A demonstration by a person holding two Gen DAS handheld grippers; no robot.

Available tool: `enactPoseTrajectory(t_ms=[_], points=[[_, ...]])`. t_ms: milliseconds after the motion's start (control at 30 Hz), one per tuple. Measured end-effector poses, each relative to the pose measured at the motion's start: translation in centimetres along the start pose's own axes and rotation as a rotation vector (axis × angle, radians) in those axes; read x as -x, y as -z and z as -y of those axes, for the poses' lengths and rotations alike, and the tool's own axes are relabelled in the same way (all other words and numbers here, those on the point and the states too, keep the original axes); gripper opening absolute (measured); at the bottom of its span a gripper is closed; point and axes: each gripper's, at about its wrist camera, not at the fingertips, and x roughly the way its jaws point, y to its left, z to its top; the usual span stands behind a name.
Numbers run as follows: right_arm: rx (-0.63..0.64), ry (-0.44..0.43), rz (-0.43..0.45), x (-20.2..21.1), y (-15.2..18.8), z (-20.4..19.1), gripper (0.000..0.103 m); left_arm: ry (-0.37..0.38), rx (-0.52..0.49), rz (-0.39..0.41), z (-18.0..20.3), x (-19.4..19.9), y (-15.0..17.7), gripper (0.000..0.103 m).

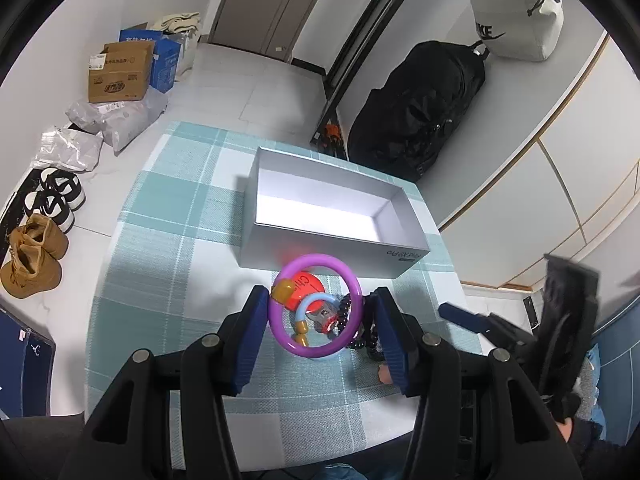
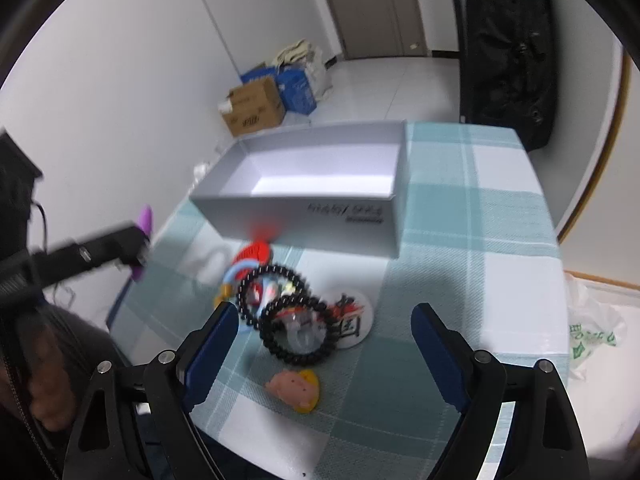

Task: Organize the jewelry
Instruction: 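Grasp the purple bangle with the left tool while the right tool grasps the black coil hair tie, then carry the bangle and hair tie into the white box and open both tools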

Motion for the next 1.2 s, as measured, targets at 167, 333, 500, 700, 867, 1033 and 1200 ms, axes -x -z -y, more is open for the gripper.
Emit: enactPoseTrajectory(t_ms=[167,333,500,700,867,1033,1200], points=[[0.080,0.026,-0.056,-1.6,0.8,-1.6,0.084,0.019,0.006,0.013,-0.4,0.5,-0.2,0.048],[0.141,0.058,-0.076,-2.6,1.2,-2.7,0.069,0.034,0.001,0.021,-0.3,1.0,-0.2,0.048],[0.182,0.070,-0.091,-3.0,1.5,-3.2,0.052,0.039,-0.002,0.026,-0.2,1.2,-0.2,0.048],[0.163,0.051,-0.081,-2.3,1.1,-3.0,0.046,0.042,0.008,0.031,-0.2,1.2,-0.4,0.048],[0.113,0.017,-0.030,-0.8,0.3,-2.3,0.046,0.044,0.010,0.023,0.1,0.8,-0.6,0.048],[0.051,-0.038,0.040,1.1,-1.0,-1.4,0.046,0.035,0.011,0.010,0.6,0.2,-1.3,0.048],[0.018,-0.093,0.121,2.6,-3.0,-0.9,0.046,0.012,-0.028,0.020,1.7,-0.3,-3.2,0.048]])
